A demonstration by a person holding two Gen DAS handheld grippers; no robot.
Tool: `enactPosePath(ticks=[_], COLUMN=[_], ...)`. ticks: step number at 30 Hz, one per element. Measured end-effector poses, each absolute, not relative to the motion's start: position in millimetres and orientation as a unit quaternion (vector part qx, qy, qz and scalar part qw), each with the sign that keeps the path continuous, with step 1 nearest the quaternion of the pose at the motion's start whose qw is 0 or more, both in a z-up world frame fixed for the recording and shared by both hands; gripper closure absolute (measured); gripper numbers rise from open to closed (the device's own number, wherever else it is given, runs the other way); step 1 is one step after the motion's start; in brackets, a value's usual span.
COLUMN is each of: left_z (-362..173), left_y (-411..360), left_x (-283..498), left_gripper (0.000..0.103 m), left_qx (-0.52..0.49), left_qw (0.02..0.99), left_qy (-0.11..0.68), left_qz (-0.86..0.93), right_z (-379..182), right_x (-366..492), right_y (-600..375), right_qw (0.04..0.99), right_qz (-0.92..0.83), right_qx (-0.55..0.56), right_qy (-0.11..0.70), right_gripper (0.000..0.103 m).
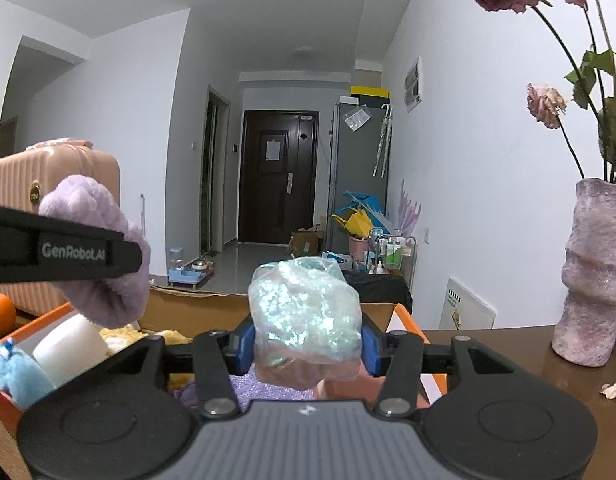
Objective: Organize soft objects
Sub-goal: 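Open both grippers to drop the headband and plastic bag into the box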
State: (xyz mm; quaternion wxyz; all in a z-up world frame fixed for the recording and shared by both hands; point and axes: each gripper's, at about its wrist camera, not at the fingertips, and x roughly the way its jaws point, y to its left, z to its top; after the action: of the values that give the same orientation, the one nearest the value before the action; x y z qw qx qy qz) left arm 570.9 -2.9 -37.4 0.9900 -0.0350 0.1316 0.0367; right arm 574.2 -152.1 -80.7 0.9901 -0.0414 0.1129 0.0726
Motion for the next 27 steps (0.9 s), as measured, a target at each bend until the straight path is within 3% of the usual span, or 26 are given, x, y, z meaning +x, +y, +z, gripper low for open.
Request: enactPosePath(ticks=[1, 2, 4, 6, 8, 27], left_z=[-38, -38, -38, -36, -35, -28], left_y=[-3, -2, 0, 2, 4, 24], left_x=[571, 570, 569, 565, 560, 515], left_gripper=[0.057, 0.047, 0.03, 0.009, 0.0, 0.0], left_qx=[-0.035, -0.036, -0.04, -0.04, -0.037, -0.037], left_qw=[0.99, 0.99, 0.99, 0.99, 0.99, 0.989], left_qy=[0.131, 0.131, 0.127, 0.117, 0.106, 0.102], left_qz=[0.04, 0.044, 0.055, 0.071, 0.087, 0.101], right_z=[-81, -81, -82, -81, -81, -76], right_x=[576, 576, 577, 576, 573, 533], right_y=[-152, -152, -154, -156, -156, -164], right_qw=[0.99, 0.99, 0.989, 0.99, 0.991, 0.994], right_qz=[0.073, 0.074, 0.074, 0.074, 0.07, 0.063], right_qx=[-0.044, -0.045, -0.043, -0.04, -0.042, -0.045], right_qy=[0.113, 0.115, 0.118, 0.116, 0.107, 0.079], right_gripper=[0.047, 0.044, 0.023, 0.01, 0.003, 0.0])
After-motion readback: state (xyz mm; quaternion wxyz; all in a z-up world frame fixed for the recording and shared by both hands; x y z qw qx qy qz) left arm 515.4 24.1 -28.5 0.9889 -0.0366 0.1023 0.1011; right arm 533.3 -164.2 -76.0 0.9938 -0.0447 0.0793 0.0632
